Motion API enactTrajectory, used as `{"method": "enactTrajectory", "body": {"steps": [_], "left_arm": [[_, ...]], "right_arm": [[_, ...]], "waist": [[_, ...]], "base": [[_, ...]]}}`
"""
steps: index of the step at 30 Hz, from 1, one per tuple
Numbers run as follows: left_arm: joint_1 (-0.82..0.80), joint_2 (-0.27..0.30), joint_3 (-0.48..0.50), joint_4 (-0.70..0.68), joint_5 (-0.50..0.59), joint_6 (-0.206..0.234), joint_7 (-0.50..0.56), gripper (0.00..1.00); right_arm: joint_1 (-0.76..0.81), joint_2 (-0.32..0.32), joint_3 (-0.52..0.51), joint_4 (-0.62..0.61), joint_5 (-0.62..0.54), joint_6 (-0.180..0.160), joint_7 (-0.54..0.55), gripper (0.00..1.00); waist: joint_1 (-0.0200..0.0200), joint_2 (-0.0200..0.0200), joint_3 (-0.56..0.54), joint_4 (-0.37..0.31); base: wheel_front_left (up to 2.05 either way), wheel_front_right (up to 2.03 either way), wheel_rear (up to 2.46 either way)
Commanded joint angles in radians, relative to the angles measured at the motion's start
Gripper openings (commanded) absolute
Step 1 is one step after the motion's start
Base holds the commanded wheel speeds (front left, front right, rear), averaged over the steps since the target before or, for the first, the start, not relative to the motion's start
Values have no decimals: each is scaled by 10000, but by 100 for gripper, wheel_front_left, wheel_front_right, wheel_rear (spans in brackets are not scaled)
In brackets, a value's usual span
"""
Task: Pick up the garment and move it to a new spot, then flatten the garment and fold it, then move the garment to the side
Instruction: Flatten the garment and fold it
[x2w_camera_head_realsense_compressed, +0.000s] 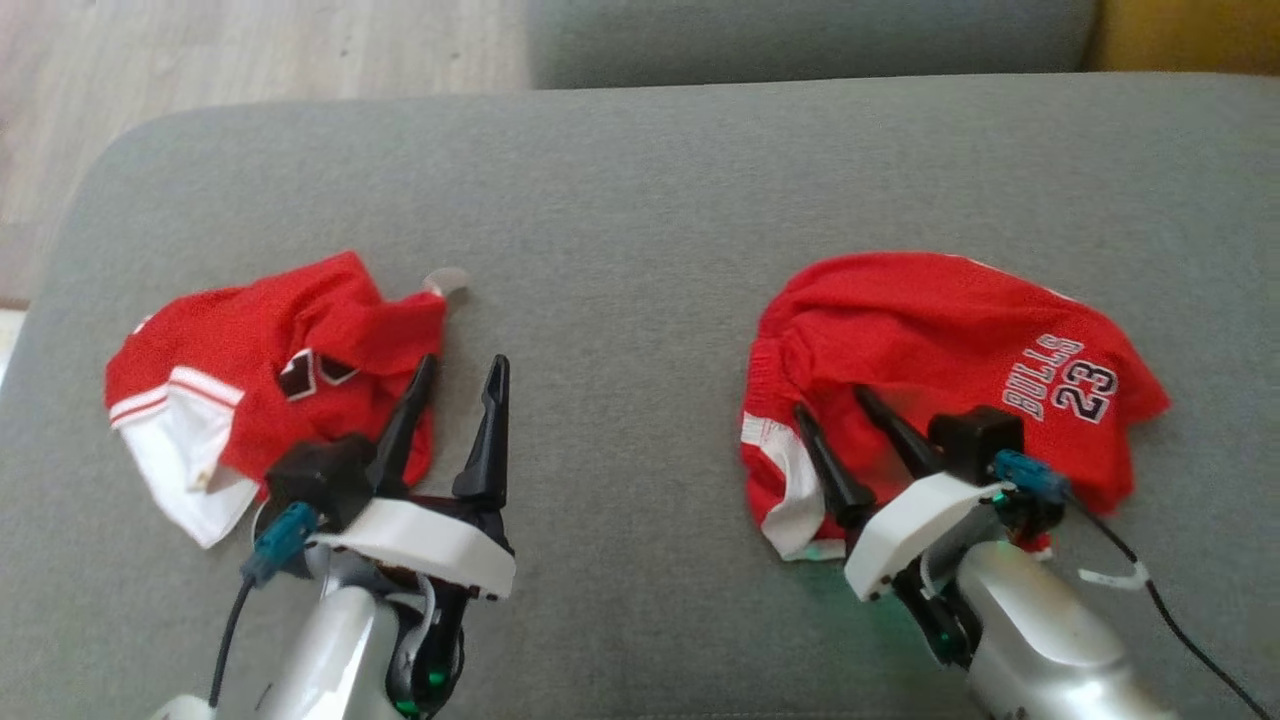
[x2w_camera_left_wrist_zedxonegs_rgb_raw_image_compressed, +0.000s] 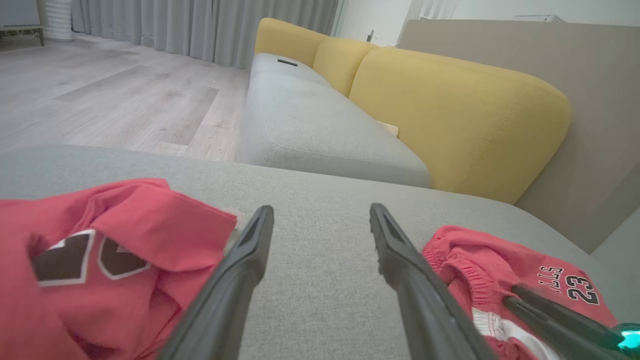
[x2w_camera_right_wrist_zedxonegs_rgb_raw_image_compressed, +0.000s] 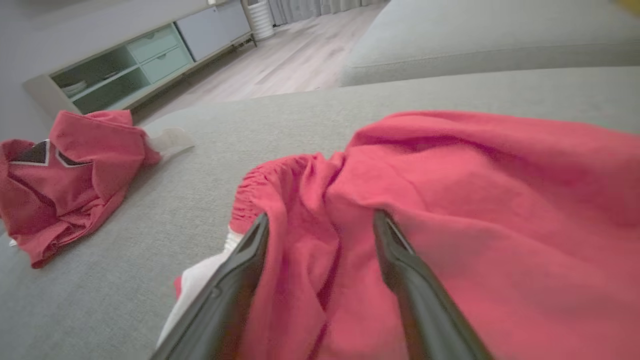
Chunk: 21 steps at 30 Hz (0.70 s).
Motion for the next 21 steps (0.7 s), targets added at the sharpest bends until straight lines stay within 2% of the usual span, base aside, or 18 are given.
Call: {"method": "enactTrajectory", "body": {"steps": [1,12,21], "left_arm": [[-161,33,356,-324,72,-57,-120,100],[-55,33,661,-374,-7,-106,-120,100],[-76,33,855,-239,-78,-267,-120,100]], "right_arm": [[-54,25,-60,-291,-174,-9,-126,100],[1075,-134,-2132,-1622,-941,-9,-137,100],[2849,348,-4354,-3960,-1826,-9,-138,100]], "waist": [[0,0,-101,-233],[0,0,-179,-1119],[0,0,33,-1436]], "base": [[0,0,0],[0,0,0],[0,0,0]]}}
